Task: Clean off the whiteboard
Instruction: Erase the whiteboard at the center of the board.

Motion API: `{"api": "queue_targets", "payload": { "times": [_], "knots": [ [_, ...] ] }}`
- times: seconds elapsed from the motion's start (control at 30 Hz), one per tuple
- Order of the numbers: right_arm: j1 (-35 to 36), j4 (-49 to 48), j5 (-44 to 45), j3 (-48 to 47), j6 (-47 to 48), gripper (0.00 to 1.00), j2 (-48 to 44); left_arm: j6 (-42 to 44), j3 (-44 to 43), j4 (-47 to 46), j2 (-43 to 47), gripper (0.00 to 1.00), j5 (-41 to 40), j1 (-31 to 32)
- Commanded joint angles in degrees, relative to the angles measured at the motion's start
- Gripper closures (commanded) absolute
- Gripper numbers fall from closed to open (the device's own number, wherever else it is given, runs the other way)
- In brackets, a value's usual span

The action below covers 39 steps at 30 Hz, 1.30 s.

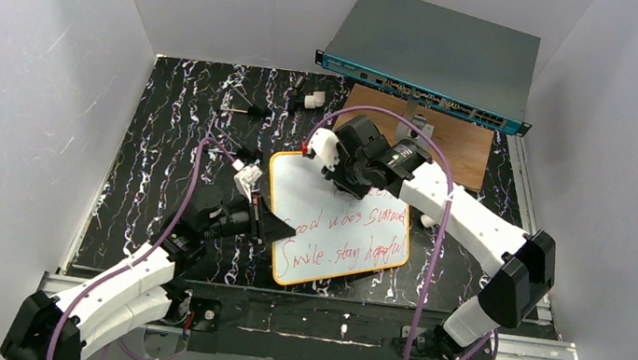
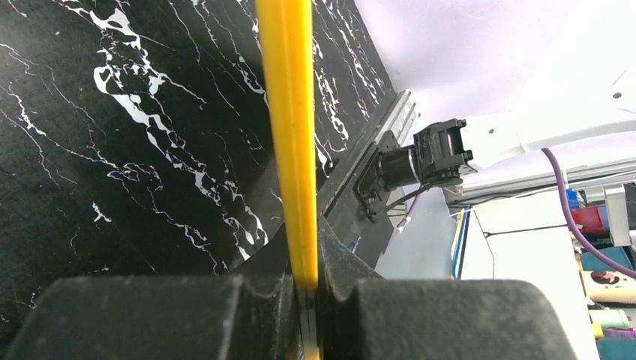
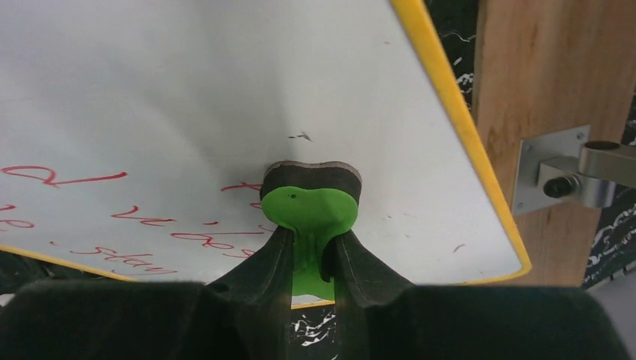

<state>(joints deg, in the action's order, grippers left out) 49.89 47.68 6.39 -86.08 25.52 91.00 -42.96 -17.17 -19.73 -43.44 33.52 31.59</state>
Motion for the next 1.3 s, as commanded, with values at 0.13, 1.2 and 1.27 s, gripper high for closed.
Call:
{"api": "queue_targets", "payload": {
  "times": [0.13,1.2,1.27],
  "knots": [
    [0.68,0.6,-5.64,-0.08,1.77,0.99,-2.08,2.2,-1.03,-10.51,1.36,1.0,5.02,0.49],
    [4.43,4.25,-15.73,3.16,6.09,0.99,-1.94,1.71,-0.57,-12.94,0.11,1.0,5.01,0.49],
    [4.32,2.72,-11.9,3.01,5.2,0.99,-1.57,1.49,-0.49,-12.93,0.11,1.0,5.14,0.5]
  ]
}}
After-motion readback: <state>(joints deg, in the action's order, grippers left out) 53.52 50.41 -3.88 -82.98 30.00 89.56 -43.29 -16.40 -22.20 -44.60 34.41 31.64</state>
